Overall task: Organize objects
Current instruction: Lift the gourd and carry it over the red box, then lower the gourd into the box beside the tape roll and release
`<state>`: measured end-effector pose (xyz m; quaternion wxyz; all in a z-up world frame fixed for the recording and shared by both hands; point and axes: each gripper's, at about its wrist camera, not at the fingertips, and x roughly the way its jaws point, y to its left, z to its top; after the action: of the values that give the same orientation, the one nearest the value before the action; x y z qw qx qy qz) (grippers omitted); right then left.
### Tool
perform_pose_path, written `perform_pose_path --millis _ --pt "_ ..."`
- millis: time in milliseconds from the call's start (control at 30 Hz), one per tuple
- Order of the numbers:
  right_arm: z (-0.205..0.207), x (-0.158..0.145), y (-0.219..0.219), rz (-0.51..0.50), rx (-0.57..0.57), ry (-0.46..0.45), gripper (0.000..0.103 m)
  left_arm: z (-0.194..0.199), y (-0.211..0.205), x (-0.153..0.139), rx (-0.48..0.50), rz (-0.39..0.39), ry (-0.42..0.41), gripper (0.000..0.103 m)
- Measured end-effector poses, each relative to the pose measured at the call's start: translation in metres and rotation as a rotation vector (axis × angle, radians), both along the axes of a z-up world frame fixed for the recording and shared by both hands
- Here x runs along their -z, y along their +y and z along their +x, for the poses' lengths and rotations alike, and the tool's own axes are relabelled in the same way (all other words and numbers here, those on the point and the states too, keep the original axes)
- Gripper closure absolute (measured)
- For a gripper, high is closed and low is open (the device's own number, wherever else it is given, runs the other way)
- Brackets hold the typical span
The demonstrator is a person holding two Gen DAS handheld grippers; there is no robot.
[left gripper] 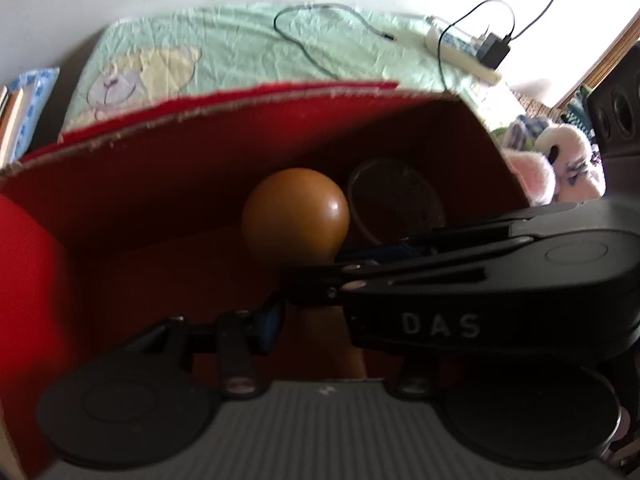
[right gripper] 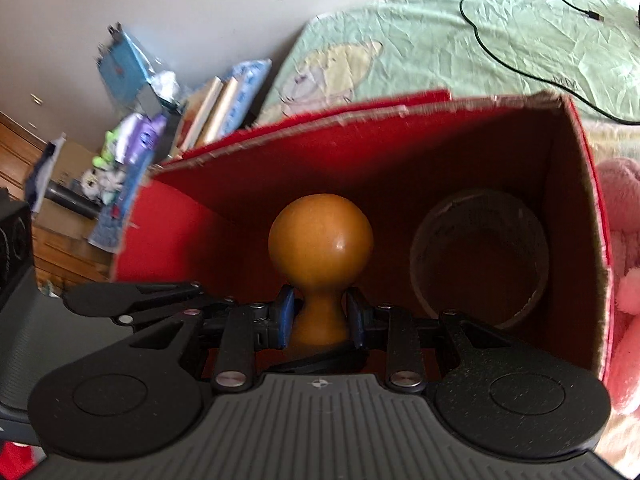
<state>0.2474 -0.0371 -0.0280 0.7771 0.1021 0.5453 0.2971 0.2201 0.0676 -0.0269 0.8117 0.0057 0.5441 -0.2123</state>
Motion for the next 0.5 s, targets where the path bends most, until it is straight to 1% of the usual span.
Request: perform_pose_path --millis 33,67,133,267,367,500 --pt "0.001 0.0 0.001 -0.009 0.003 0.0 0.072 0.0 0.0 0.0 0.0 -0.001 0.003 0.051" --pt "0.001 0.0 0.002 -0.029 0.006 -0.005 0.072 0.0 0.001 0.0 -0.001 0.001 0.0 0.048" --pt "0.003 0.001 0.004 -0.065 0.017 0.004 0.072 0.0 0.001 0.0 -0.006 0.009 0.002 0.045" --pt "0.007 0.008 0.005 -0.12 0.047 0.037 0.072 0.004 0.006 0.002 -0.026 -0.012 0.032 0.045" --pt "0.009 0.011 0.003 -0.127 0.058 0.054 0.072 0.005 0.007 0.003 -0.026 -0.018 0.047 0.045" --pt "0.007 0.011 0.002 -0.131 0.065 0.048 0.072 0.005 0.007 0.004 -0.026 -0.012 0.049 0.044"
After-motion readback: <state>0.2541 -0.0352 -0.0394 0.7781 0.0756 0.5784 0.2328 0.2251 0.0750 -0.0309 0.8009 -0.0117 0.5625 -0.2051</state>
